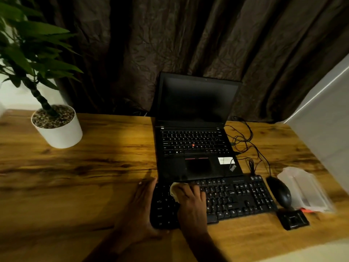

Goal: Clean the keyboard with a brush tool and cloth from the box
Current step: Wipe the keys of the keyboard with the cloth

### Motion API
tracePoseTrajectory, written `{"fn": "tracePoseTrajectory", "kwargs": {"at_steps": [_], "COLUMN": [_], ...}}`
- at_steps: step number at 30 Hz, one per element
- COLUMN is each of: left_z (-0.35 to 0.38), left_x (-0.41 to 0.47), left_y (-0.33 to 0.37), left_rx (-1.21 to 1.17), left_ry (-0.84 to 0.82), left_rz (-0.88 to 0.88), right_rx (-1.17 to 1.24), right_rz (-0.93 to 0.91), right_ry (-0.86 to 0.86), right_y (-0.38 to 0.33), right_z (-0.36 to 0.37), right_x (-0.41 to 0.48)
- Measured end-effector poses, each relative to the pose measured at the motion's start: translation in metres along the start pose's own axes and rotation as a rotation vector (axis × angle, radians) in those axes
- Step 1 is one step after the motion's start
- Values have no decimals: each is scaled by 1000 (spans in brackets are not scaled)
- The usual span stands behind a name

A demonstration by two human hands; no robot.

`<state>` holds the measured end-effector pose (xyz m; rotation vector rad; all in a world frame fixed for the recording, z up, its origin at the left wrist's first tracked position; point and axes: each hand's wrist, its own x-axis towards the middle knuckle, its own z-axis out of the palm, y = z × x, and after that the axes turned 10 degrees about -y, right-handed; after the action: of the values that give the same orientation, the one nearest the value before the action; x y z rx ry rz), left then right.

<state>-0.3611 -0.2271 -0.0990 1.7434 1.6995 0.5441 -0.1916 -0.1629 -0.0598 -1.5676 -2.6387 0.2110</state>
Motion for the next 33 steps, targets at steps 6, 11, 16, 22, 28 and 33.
{"fn": "tracePoseTrajectory", "kwargs": {"at_steps": [6, 11, 16, 22, 28, 33], "left_z": [-2, 7, 10, 7, 5, 1], "left_x": [-1, 3, 4, 3, 2, -1], "left_y": [4, -8, -9, -8, -4, -1], "left_rx": [0, 19, 20, 31, 9, 17], "left_ry": [13, 17, 34, 18, 23, 20], "left_rz": [34, 30, 36, 30, 20, 29], "right_rx": [-33, 32, 27, 26, 34, 56], "right_rz": [-1, 155, -19, 183, 182, 183], "right_ry": [1, 43, 87, 120, 116, 104], "right_y": [43, 52, 30, 88, 78, 101], "right_z": [-8, -12, -4, -17, -10, -15], "right_x": [3, 4, 5, 6, 7, 5]}}
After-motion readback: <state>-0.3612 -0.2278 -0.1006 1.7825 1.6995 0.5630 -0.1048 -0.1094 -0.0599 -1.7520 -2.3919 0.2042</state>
